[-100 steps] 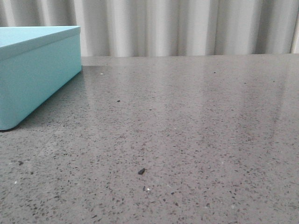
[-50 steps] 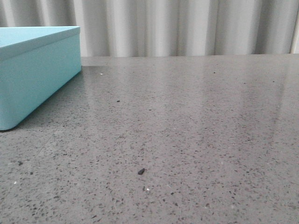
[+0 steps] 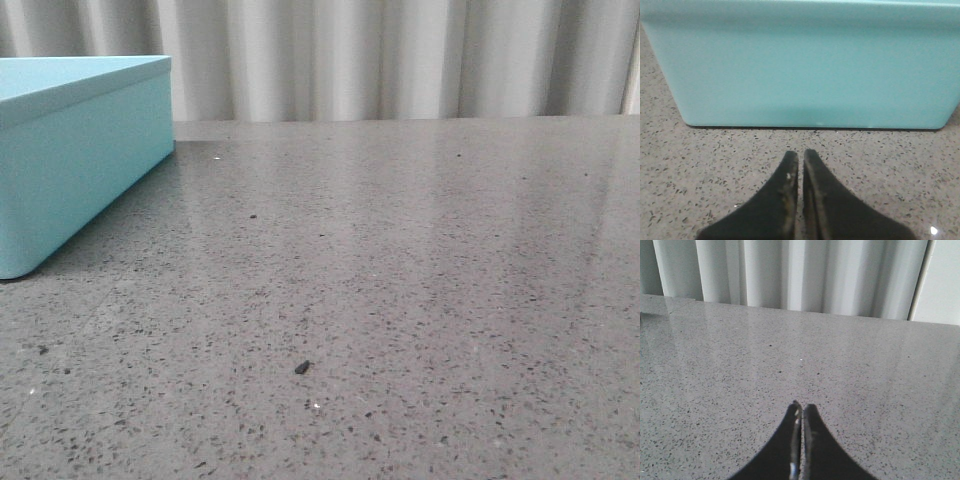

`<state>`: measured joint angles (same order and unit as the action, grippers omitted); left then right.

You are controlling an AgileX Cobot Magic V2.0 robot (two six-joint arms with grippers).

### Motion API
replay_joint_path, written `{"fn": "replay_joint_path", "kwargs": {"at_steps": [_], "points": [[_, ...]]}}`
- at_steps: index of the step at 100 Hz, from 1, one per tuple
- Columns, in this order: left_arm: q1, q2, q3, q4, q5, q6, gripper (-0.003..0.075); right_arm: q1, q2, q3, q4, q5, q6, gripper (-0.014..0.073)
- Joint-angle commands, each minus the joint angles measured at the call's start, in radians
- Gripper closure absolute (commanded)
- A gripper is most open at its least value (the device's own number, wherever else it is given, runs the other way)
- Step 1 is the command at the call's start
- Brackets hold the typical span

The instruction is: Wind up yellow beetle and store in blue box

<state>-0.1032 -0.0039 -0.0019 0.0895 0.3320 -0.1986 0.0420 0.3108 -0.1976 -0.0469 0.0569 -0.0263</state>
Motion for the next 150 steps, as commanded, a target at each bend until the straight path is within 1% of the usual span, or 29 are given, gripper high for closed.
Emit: {"fn": "replay_joint_path", "kwargs": {"at_steps": [1,61,88,97,115,128,129,131,143,150], "points": [[0.002,-0.032,0.028,-0.002,-0.045,-0.008,0.0741,-0.002,0.005,-0.025,-0.012,-0.076,-0.001,0.0655],[0.002,-0.032,0.028,-0.002,-0.045,-0.008,0.0741,0.0,-0.002,-0.025,-0.012,-0.076,-0.001,0.0655],[0.002,-0.032,0.028,-0.002,-0.045,-0.008,0.0741,-0.002,-0.105,-0.015,-0.012,-0.084,-0.001,0.0655],[0.002,-0.032,0.028,-0.002,-0.045,-0.008,0.0741,-0.002,-0.148,0.027,-0.012,-0.127,-0.001,0.0655],[0.002,-0.032,0.028,-0.002,-0.045,-0.008,0.0741,-0.015,-0.216,0.163,-0.012,-0.279,-0.001,0.0655],[0.002,-0.032,0.028,-0.002,-0.045,-0.008,0.0741,-0.057,-0.238,0.231,-0.012,-0.295,-0.001,0.0655],[0.002,-0.032,0.028,-0.002,-0.045,-0.008,0.0741,-0.063,-0.24,0.229,-0.012,-0.255,-0.001,0.0655],[0.002,-0.032,0.028,-0.002,-0.045,-0.008,0.0741,-0.071,-0.243,0.227,-0.012,-0.227,-0.001,0.0655],[0.002,-0.032,0.028,-0.002,-0.045,-0.008,0.0741,-0.101,-0.266,0.228,-0.012,-0.085,-0.001,0.0655],[0.002,-0.032,0.028,-0.002,-0.045,-0.008,0.0741,-0.106,-0.318,0.228,-0.012,0.011,-0.001,0.0655]]}}
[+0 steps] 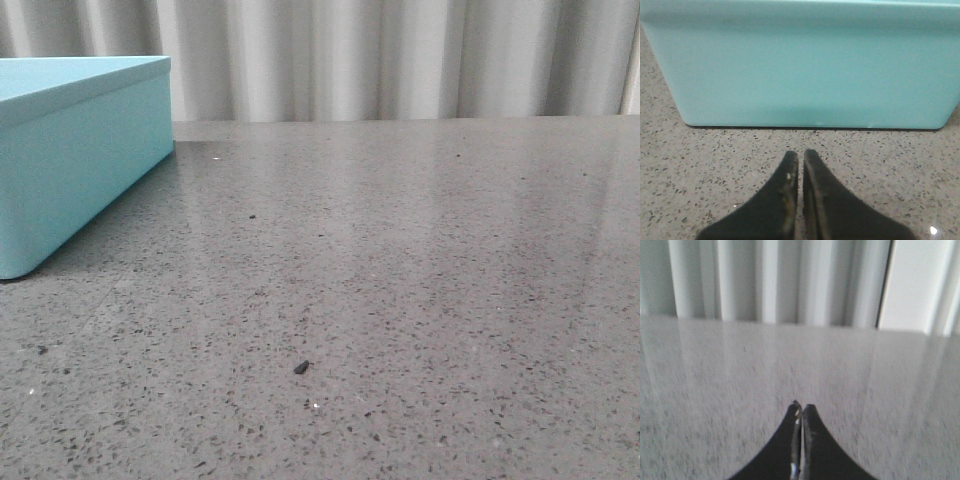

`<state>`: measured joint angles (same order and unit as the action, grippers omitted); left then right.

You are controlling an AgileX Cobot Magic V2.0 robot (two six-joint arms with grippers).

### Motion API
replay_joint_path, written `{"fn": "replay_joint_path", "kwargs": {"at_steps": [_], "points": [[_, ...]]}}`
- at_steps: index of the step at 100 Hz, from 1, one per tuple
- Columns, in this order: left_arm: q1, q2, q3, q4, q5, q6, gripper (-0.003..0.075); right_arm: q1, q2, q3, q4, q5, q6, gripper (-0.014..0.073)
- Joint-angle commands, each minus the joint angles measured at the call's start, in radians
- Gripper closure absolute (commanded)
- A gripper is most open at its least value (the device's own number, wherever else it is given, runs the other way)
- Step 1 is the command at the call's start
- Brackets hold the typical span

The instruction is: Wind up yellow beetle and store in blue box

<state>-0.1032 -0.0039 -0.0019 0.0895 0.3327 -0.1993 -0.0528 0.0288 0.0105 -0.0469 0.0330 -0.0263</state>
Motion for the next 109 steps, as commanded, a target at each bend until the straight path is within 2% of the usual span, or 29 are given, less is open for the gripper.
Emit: {"fn": "replay_joint_path", "kwargs": {"at_steps": [1,39,109], "points": [[0.002,-0.032,0.028,-0.002,-0.045,-0.007,0.0741,-0.011,-0.043,0.02,-0.012,0.044,-0.001,0.0655],[0.002,-0.03,0.028,-0.002,-0.045,-0.007,0.0741,-0.017,-0.06,0.02,-0.012,0.278,-0.001,0.0655],[0.002,-0.03,0.028,-0.002,-0.045,-0.007,0.0741,-0.017,-0.06,0.02,-0.012,0.274,-0.001,0.0655]]}}
